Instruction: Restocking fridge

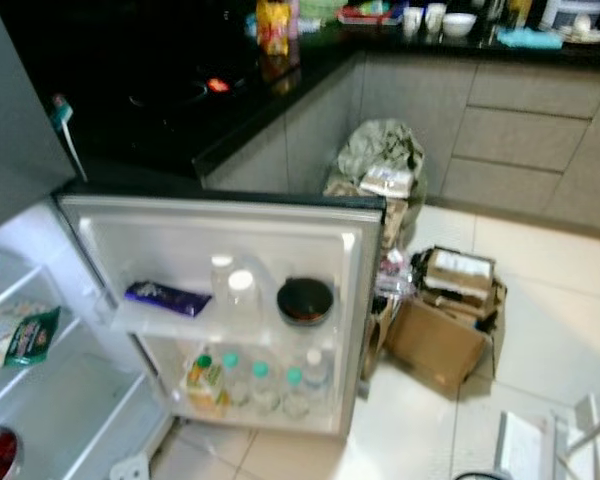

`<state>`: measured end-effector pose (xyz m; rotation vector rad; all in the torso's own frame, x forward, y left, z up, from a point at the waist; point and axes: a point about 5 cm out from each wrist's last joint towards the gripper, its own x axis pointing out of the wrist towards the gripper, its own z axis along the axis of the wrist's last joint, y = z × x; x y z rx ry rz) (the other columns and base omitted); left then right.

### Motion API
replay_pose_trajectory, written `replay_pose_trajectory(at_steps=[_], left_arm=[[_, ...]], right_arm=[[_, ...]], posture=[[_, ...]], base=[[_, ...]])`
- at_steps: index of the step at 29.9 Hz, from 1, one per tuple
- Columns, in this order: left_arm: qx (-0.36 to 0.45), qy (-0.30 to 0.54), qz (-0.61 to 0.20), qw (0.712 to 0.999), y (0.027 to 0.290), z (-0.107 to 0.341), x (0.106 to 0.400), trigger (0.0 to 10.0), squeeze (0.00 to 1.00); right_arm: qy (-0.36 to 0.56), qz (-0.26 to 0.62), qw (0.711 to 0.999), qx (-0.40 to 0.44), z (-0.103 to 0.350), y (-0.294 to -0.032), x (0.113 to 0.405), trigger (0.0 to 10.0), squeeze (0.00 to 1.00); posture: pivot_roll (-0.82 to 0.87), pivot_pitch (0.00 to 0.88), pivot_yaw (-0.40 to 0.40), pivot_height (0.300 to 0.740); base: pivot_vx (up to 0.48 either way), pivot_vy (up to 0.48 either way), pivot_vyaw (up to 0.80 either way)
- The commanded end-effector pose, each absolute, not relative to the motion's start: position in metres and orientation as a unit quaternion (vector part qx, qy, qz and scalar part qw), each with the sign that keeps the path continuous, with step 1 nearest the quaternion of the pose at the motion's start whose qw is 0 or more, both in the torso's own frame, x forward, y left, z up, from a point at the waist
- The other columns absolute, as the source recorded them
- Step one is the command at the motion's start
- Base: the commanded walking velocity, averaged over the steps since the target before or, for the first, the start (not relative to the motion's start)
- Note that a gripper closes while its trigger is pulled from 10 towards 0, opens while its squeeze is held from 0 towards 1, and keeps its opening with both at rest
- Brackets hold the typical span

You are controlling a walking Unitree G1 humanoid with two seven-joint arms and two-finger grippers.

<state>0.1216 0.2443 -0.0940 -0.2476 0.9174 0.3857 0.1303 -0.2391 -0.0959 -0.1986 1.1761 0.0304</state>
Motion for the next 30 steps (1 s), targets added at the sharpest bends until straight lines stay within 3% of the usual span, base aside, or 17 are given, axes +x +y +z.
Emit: replay_pose_trajectory(at_steps=[1, 9, 19, 26, 30], left_arm=[[-0.118, 0.449, 0.177, 0.868, 0.241, -0.096, 0.118, 10.0, 0.0], [-0.115, 0.454, 0.141, 0.872, 0.23, -0.098, 0.119, 10.0, 0.0], [-0.118, 0.448, 0.156, 0.872, 0.232, -0.098, 0.12, 10.0, 0.0], [-0.109, 0.391, 0.254, 0.878, 0.269, -0.082, 0.131, 10.0, 0.0], [-0.108, 0.304, 0.34, 0.883, 0.308, -0.055, 0.154, 10.0, 0.0]], right_arm=[[0.549, 0.015, 0.83, -0.096, -0.095, -0.239, 0.134, 10.0, 0.0], [0.55, 0.018, 0.829, -0.098, -0.095, -0.24, 0.133, 10.0, 0.0], [0.552, 0.024, 0.827, -0.1, -0.096, -0.238, 0.132, 10.0, 0.0], [0.55, 0.028, 0.829, -0.101, -0.095, -0.238, 0.134, 10.0, 0.0], [0.548, 0.024, 0.831, -0.094, -0.094, -0.24, 0.135, 10.0, 0.0]], posture=[[-0.12, 0.0, 0.019, 0.74], [-0.12, 0.0, 0.014, 0.74], [-0.11, 0.0, 0.013, 0.74], [-0.11, 0.0, 0.008, 0.74], [-0.11, 0.0, 0.008, 0.74]], base=[[0.281, 0.0, 0.0], [0.03, 0.0, 0.0], [0.0, -0.327, 0.0], [0.0, 0.0, 0.0], [0.0, 0.0, 0.0]])
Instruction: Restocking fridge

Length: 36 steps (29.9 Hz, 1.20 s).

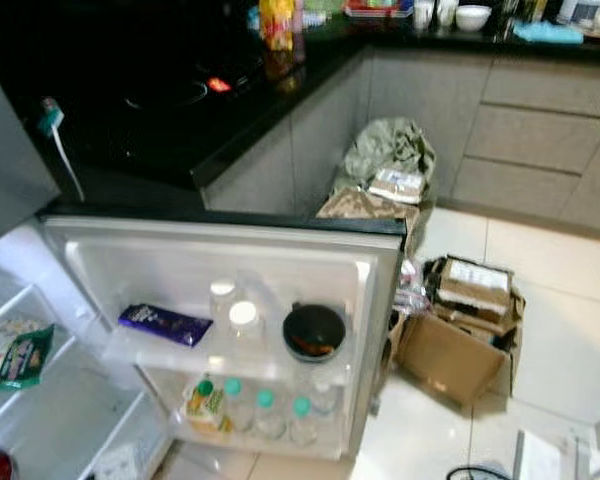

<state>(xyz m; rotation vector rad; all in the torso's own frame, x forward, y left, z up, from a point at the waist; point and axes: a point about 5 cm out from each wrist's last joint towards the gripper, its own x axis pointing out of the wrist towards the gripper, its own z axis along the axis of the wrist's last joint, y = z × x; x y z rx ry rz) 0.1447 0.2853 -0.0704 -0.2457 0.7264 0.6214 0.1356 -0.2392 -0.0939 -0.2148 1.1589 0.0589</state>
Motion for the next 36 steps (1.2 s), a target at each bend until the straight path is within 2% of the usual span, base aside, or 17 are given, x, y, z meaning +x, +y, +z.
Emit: replay_pose_trajectory(at_steps=[1, 4, 12, 14, 18, 19, 21, 23, 24, 27, 28, 30, 32, 35, 36], left_arm=[[-0.099, 0.279, 0.367, 0.882, 0.323, -0.045, 0.159, 10.0, 0.0], [-0.096, 0.193, 0.419, 0.882, 0.357, -0.011, 0.176, 10.0, 0.0], [-0.119, 0.082, 0.403, 0.904, 0.376, 0.025, 0.201, 10.0, 0.0], [-0.184, 0.013, 0.311, 0.933, 0.373, 0.042, 0.221, 10.0, 0.0], [-0.205, -0.012, 0.271, 0.94, 0.368, 0.047, 0.229, 10.0, 0.0], [-0.209, -0.029, 0.232, 0.949, 0.363, 0.053, 0.235, 10.0, 0.0], [-0.209, -0.029, 0.232, 0.949, 0.363, 0.053, 0.235, 10.0, 0.0], [-0.226, -0.083, 0.125, 0.962, 0.347, 0.072, 0.254, 10.0, 0.0], [-0.226, -0.083, 0.125, 0.962, 0.347, 0.072, 0.254, 10.0, 0.0], [-0.222, -0.13, -0.035, 0.966, 0.318, 0.101, 0.276, 10.0, 0.0], [-0.222, -0.13, -0.035, 0.966, 0.318, 0.101, 0.276, 10.0, 0.0], [-0.214, -0.138, -0.092, 0.963, 0.308, 0.11, 0.28, 10.0, 0.0], [-0.214, -0.138, -0.092, 0.963, 0.308, 0.11, 0.28, 10.0, 0.0], [-0.206, -0.163, -0.178, 0.948, 0.294, 0.13, 0.281, 10.0, 0.0], [-0.206, -0.163, -0.178, 0.948, 0.294, 0.13, 0.281, 10.0, 0.0]], right_arm=[[0.548, 0.024, 0.831, -0.094, -0.094, -0.24, 0.135, 10.0, 0.0], [0.544, 0.025, 0.833, -0.093, -0.093, -0.241, 0.138, 10.0, 0.0], [0.546, 0.029, 0.832, -0.093, -0.093, -0.24, 0.136, 10.0, 0.0], [0.548, 0.033, 0.831, -0.093, -0.094, -0.238, 0.135, 10.0, 0.0], [0.548, 0.033, 0.831, -0.092, -0.095, -0.238, 0.135, 10.0, 0.0], [0.548, 0.034, 0.831, -0.092, -0.095, -0.237, 0.134, 10.0, 0.0], [0.548, 0.034, 0.831, -0.092, -0.095, -0.237, 0.134, 10.0, 0.0], [0.549, 0.036, 0.83, -0.093, -0.095, -0.237, 0.135, 10.0, 0.0], [0.549, 0.036, 0.83, -0.093, -0.095, -0.237, 0.135, 10.0, 0.0], [0.548, 0.04, 0.83, -0.094, -0.095, -0.235, 0.135, 10.0, 0.0], [0.548, 0.04, 0.83, -0.094, -0.095, -0.235, 0.135, 10.0, 0.0], [0.548, 0.041, 0.83, -0.094, -0.095, -0.235, 0.135, 10.0, 0.0], [0.548, 0.041, 0.83, -0.094, -0.095, -0.235, 0.135, 10.0, 0.0], [0.549, 0.041, 0.829, -0.093, -0.095, -0.235, 0.135, 10.0, 0.0], [0.549, 0.041, 0.829, -0.093, -0.095, -0.235, 0.135, 10.0, 0.0]], posture=[[-0.11, 0.0, 0.006, 0.74], [-0.11, 0.0, 0.01, 0.74], [-0.11, 0.0, 0.011, 0.74], [-0.11, 0.0, 0.011, 0.74], [-0.11, 0.0, 0.011, 0.74], [-0.11, 0.0, 0.011, 0.74], [-0.11, 0.0, 0.011, 0.74], [-0.1, 0.0, 0.008, 0.74], [-0.1, 0.0, 0.008, 0.74], [-0.1, 0.0, 0.008, 0.74], [-0.1, 0.0, 0.008, 0.74], [-0.1, 0.0, 0.008, 0.74], [-0.1, 0.0, 0.008, 0.74], [-0.1, 0.0, 0.008, 0.74], [-0.1, 0.0, 0.008, 0.74]], base=[[0.0, 0.0, 0.0], [0.0, 0.0, 0.0], [0.0, 0.0, 0.0], [0.0, 0.0, 0.0], [0.0, 0.0, 0.0], [0.0, 0.0, 0.0], [0.0, 0.0, 0.0], [0.0, 0.0, 0.0], [0.0, 0.0, 0.0], [0.0, 0.0, 0.0], [0.0, 0.0, 0.0], [0.0, 0.0, 0.0], [0.0, 0.0, 0.0], [0.0, 0.0, 0.0], [0.0, 0.0, 0.0]])
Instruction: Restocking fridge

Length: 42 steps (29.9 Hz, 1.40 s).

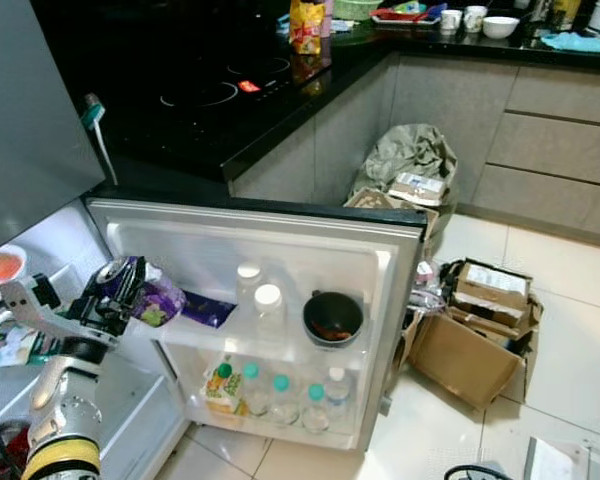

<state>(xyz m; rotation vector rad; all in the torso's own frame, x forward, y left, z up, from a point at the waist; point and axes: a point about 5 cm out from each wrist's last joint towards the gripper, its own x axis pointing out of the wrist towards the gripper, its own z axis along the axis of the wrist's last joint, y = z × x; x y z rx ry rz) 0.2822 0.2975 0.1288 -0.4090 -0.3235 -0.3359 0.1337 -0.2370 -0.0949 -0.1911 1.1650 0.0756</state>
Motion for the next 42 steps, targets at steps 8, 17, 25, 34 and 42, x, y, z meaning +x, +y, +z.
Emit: replay_pose_trajectory(at_steps=[8, 17, 25, 34, 42], left_arm=[[-0.176, -0.154, -0.252, 0.939, 0.274, 0.139, 0.283, 10.0, 0.0], [-0.127, -0.135, -0.181, 0.966, 0.252, 0.133, 0.309, 10.0, 0.0], [-0.121, -0.125, -0.129, 0.976, 0.242, 0.127, 0.321, 10.0, 0.0], [-0.045, -0.064, -0.069, 0.995, 0.236, 0.11, 0.332, 10.0, 0.0], [0.001, -0.03, -0.034, 0.999, 0.238, 0.099, 0.333, 10.0, 0.0]], right_arm=[[0.551, 0.041, 0.828, -0.094, -0.095, -0.236, 0.133, 10.0, 0.0], [0.552, 0.046, 0.828, -0.093, -0.097, -0.231, 0.132, 10.0, 0.0], [0.552, 0.053, 0.827, -0.094, -0.098, -0.228, 0.131, 10.0, 0.0], [0.565, 0.053, 0.818, -0.092, -0.103, -0.23, 0.113, 10.0, 0.0], [0.571, 0.053, 0.814, -0.089, -0.105, -0.23, 0.104, 10.0, 0.0]], posture=[[-0.1, 0.0, 0.004, 0.74], [-0.1, 0.0, 0.006, 0.74], [-0.11, 0.0, 0.011, 0.74], [-0.13, 0.006, 0.02, 0.74], [-0.14, 0.032, 0.023, 0.74]], base=[[0.0, 0.0, 0.0], [0.0, 0.0, 0.0], [0.0, 0.0, 0.0], [0.0, 0.0, 0.0], [0.0, 0.0, 0.0]])
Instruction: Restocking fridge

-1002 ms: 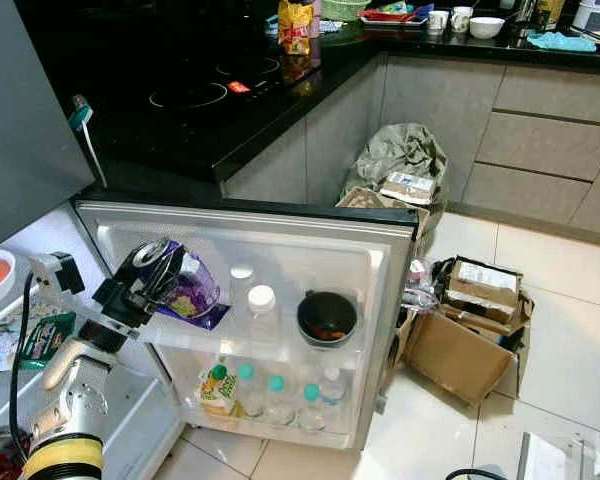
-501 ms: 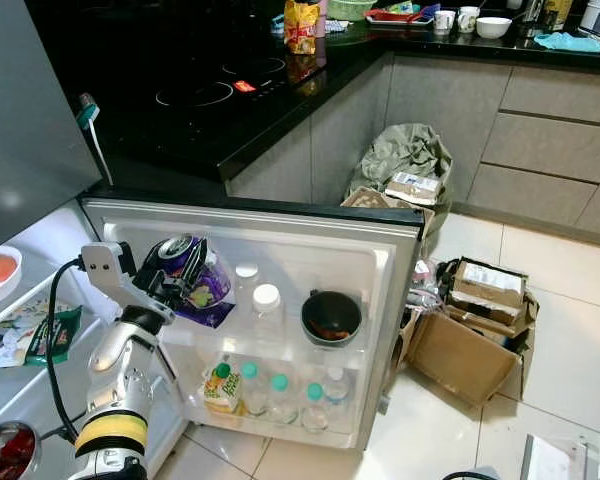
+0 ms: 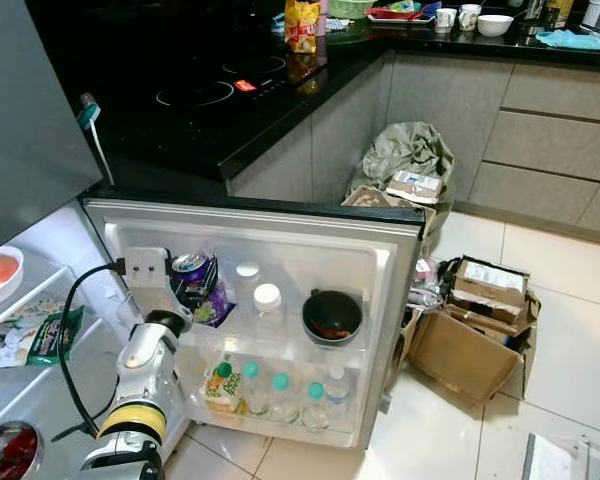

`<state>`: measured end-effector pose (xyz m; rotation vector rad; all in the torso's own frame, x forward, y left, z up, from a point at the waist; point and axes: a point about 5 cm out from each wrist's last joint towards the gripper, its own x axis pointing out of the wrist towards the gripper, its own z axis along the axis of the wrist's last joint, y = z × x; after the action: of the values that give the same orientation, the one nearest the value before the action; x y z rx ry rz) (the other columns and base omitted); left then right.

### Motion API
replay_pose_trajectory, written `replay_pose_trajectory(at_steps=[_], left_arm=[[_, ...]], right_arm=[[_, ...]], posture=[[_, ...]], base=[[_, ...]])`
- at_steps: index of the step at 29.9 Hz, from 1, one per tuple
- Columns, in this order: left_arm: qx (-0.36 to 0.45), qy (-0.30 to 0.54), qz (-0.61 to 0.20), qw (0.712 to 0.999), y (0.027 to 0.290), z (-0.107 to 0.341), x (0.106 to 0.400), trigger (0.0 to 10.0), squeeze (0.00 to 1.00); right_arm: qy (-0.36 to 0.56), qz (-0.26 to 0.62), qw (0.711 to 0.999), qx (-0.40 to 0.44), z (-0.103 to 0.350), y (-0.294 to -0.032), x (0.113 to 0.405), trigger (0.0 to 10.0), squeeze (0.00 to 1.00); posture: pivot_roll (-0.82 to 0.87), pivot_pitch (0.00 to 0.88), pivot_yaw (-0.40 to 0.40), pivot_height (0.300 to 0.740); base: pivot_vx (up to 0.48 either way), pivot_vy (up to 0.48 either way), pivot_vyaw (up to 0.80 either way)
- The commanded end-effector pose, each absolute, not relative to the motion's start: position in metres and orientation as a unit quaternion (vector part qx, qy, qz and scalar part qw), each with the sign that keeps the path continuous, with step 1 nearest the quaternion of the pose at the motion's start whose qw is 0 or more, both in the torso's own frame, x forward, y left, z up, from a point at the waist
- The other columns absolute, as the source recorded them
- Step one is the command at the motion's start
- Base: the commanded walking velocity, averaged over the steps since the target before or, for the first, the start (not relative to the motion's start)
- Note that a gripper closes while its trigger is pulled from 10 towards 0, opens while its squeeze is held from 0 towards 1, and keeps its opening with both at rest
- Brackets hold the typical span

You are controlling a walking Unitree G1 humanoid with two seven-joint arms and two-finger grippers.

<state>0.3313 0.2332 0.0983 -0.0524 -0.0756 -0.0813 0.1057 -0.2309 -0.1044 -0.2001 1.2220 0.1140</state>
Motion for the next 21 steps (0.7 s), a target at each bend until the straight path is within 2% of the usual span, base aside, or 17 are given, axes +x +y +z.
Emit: replay_pose_trajectory(at_steps=[1, 5, 6, 7, 8, 10, 11, 15, 21], left_arm=[[0.005, -0.022, -0.034, 0.999, 0.236, 0.096, 0.333, 10.0, 0.0], [0.015, -0.014, -0.035, 0.999, 0.233, 0.092, 0.333, 10.0, 0.0], [0.018, -0.012, -0.035, 0.999, 0.232, 0.091, 0.332, 10.0, 0.18], [0.018, -0.012, -0.035, 0.999, 0.232, 0.091, 0.332, 10.0, 0.18], [0.021, -0.01, -0.033, 0.999, 0.232, 0.09, 0.332, 10.0, 0.85], [0.021, -0.01, -0.033, 0.999, 0.232, 0.09, 0.332, 10.0, 0.85], [0.021, -0.01, -0.029, 0.999, 0.233, 0.09, 0.332, 10.0, 1.0], [0.022, -0.021, -0.017, 0.999, 0.235, 0.093, 0.334, 10.0, 1.0], [0.004, -0.088, -0.001, 0.996, 0.247, 0.119, 0.339, 10.0, 1.0]], right_arm=[[0.572, 0.052, 0.814, -0.09, -0.105, -0.231, 0.104, 10.0, 0.0], [0.57, 0.051, 0.815, -0.09, -0.104, -0.232, 0.105, 10.0, 0.0], [0.569, 0.051, 0.816, -0.09, -0.104, -0.232, 0.106, 10.0, 0.0], [0.569, 0.051, 0.816, -0.09, -0.104, -0.232, 0.106, 10.0, 0.0], [0.568, 0.05, 0.817, -0.09, -0.104, -0.232, 0.108, 10.0, 0.0], [0.568, 0.05, 0.817, -0.09, -0.104, -0.232, 0.108, 10.0, 0.0], [0.566, 0.05, 0.818, -0.09, -0.103, -0.232, 0.109, 10.0, 0.0], [0.563, 0.049, 0.82, -0.091, -0.102, -0.233, 0.113, 10.0, 0.0], [0.559, 0.046, 0.823, -0.092, -0.1, -0.235, 0.119, 10.0, 0.0]], posture=[[-0.14, 0.032, 0.024, 0.74], [-0.14, 0.032, 0.024, 0.74], [-0.14, 0.029, 0.025, 0.74], [-0.14, 0.029, 0.025, 0.74], [-0.14, 0.025, 0.023, 0.74], [-0.14, 0.025, 0.023, 0.74], [-0.14, 0.02, 0.022, 0.74], [-0.14, 0.003, 0.019, 0.74], [-0.14, 0.0, 0.016, 0.74]], base=[[0.0, 0.0, 0.0], [0.0, 0.0, 0.0], [0.0, 0.0, 0.0], [0.0, 0.0, 0.0], [0.0, 0.0, 0.0], [0.0, 0.0, 0.0], [0.0, 0.0, 0.0], [0.0, 0.0, 0.0], [0.0, 0.0, 0.0]])
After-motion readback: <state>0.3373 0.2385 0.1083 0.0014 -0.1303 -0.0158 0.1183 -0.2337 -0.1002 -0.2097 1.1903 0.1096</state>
